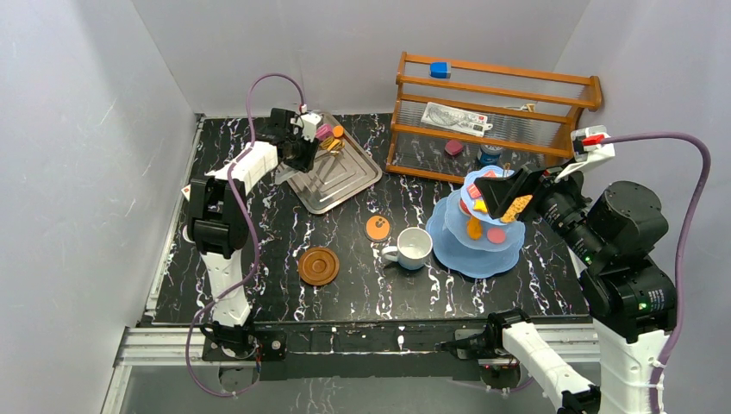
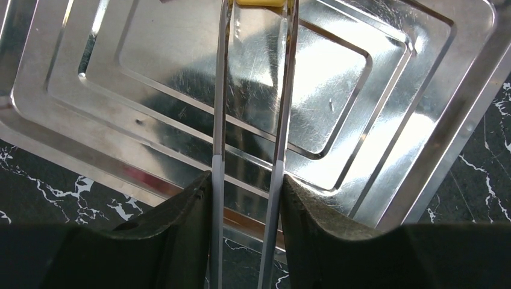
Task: Serve the afternoon tea
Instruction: Pick up the desert from the tray.
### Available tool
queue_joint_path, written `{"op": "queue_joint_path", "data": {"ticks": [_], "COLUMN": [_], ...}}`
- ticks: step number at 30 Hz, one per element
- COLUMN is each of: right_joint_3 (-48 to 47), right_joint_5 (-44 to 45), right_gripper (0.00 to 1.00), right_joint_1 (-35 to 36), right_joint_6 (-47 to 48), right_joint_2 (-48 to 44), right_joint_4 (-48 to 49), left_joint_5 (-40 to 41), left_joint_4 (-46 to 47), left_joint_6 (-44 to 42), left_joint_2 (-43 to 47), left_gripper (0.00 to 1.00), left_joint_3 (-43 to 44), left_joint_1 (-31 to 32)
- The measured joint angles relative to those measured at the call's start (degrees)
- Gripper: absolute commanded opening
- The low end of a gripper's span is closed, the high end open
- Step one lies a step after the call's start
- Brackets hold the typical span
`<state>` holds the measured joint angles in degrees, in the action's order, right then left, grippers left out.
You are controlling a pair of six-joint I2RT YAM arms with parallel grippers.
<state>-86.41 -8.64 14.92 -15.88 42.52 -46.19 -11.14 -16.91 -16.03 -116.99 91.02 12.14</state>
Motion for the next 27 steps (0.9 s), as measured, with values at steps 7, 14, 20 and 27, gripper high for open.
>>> {"op": "queue_joint_path", "data": {"ticks": [7, 14, 20, 27], "right_joint_3": [-0.07, -0.44, -0.44, -0.42], "right_joint_5": [0.00, -0.09, -0.11, -0.17], "right_gripper": [0.99, 0.99, 0.99, 0.99], "right_joint_1": [0.00, 0.00, 0.00, 0.00], "right_joint_6": [0.00, -0.26, -0.48, -0.46], "right_joint_2": [0.00, -0.11, -0.81, -0.98], "right_joint_4": [-0.02, -0.13, -0.13, -0.13], "left_joint_5": [2.49, 4.52, 5.38, 5.42], "left_joint_4": [-0.04, -0.07, -0.37, -1.46], "left_joint_6": [-0.11, -0.02, 1.03, 4.70], "left_joint_2": [0.09, 2.34, 5.99, 12.96], "left_gripper": [0.26, 0.25, 0.26, 0.25], "left_joint_3": [-0.13, -2.80, -5.99, -12.15], "left_joint_1": [0.83, 1.86, 2.60, 3.26]}}
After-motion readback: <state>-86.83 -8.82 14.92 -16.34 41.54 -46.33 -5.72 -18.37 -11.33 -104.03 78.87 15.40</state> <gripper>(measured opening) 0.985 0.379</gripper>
